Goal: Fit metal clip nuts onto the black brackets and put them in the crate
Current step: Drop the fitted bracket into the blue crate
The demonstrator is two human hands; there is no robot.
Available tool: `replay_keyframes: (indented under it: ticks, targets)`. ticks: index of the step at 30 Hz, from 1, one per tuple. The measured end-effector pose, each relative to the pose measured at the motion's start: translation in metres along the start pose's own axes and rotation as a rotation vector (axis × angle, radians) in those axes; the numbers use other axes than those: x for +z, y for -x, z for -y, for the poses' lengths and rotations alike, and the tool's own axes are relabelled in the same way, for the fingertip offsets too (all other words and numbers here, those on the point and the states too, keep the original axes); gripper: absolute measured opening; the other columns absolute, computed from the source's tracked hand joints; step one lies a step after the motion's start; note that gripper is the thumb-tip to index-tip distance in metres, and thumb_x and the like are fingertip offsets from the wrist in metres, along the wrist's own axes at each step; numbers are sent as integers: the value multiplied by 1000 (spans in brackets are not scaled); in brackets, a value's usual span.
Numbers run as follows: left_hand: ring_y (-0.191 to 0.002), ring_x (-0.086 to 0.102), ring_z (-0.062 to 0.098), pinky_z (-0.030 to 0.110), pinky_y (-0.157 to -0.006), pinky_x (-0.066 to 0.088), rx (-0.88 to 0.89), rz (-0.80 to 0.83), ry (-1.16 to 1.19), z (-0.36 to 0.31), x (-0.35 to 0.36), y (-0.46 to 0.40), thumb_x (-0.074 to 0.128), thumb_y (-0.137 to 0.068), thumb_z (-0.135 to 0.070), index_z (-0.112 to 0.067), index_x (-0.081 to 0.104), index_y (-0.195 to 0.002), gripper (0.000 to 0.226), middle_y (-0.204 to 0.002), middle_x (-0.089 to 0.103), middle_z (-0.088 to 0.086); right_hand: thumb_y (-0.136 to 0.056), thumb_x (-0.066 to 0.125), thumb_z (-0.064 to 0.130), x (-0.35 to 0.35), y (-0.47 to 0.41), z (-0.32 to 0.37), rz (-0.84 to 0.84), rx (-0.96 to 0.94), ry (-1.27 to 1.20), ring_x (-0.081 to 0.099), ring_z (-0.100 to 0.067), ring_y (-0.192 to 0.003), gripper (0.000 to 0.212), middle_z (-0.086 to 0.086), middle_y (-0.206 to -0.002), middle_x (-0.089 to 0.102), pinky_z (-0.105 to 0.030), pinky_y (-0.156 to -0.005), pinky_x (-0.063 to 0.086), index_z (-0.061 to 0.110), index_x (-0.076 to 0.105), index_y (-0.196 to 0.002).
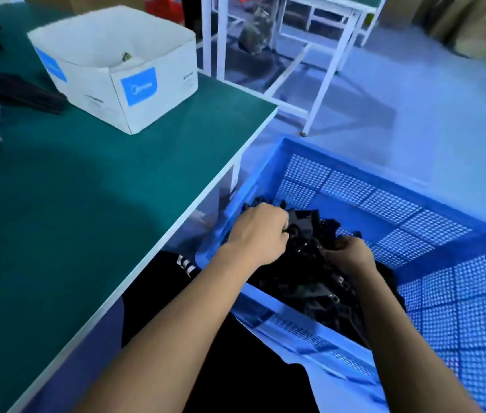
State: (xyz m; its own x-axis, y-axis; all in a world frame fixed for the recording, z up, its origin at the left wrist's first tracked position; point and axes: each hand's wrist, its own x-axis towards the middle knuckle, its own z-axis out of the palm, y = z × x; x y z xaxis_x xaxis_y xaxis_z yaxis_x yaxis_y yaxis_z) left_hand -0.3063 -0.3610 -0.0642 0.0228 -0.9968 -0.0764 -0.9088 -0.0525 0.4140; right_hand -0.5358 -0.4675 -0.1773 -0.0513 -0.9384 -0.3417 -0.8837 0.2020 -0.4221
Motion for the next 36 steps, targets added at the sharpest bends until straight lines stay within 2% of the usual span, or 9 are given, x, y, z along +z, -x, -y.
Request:
replay_keyframes:
  ticks: [2,5,8,14,20,23,28,32,36]
  targets:
    - [-107,65,33,41,-89,54,-14,-5,13,5,0,-2,64,-94,-28,-20,72,-105,15,-110,71,7,-80,81,31,0,-1,7,-89,32,-74,72,-31,-92,25,-9,-80,71,-31,-63,44,8,74,-87]
    - [-102,64,30,40,-86,53,-12,-69,54,7,-10,-6,63,-95,-26,-22,71,-101,10,-106,71,2,-85,79,25,-4,3,42,-182,-42,-179,71,-27,-94,21,-5,-88,74,-25,-73,44,10,79,-99]
    - [-95,65,25,36,-82,53,16,-204,87,8,-34,-9,64,-94,-27,-24,72,-99,10,-101,70,-3,-86,73,24,-13,15,94,-256,-172,-200,69,-23,-82,12,3,-70,69,-22,-62,41,15,75,-80]
    - [-81,69,17,39,-79,57,-11,-541,253,31,-111,6,65,-88,-23,-23,72,-87,7,-85,72,-9,-85,70,31,-29,71,214,-300,-578,-246,68,-24,-76,17,1,-73,72,-35,-70,54,18,69,-73]
    - [-79,70,6,35,-84,57,-199,-808,331,99,-164,72,61,-85,-21,-24,74,-88,13,-86,73,-14,-86,63,29,2,160,321,-194,-992,-148,46,-31,-63,32,1,-59,50,-34,-59,39,21,44,-62]
    - [-84,70,8,34,-88,56,-303,-936,276,138,-179,123,63,-84,-17,-20,74,-91,13,-87,72,-12,-84,56,24,31,210,365,-75,-1198,-92,53,-37,-67,14,-4,-64,54,-37,-58,41,20,53,-71]
    - [-77,63,-4,12,-78,49,-526,-1223,240,197,-181,224,64,-88,-11,-15,70,-96,11,-83,66,-15,-84,60,22,84,297,424,72,-1492,78,65,-44,-84,10,-16,-85,71,-38,-63,44,17,68,-85]
    - [-78,62,-1,17,-80,51,-736,-1330,155,239,-178,297,63,-87,-11,-17,71,-98,15,-84,65,-15,-87,63,21,120,362,455,183,-1625,86,67,-37,-89,8,-11,-90,73,-41,-68,53,17,70,-86]
    - [-86,65,13,29,-84,52,-938,-1440,70,275,-168,358,58,-84,-8,-14,70,-98,19,-90,69,-7,-89,68,17,162,412,476,206,-1721,119,66,-31,-96,13,-6,-102,70,-38,-75,55,20,72,-100]
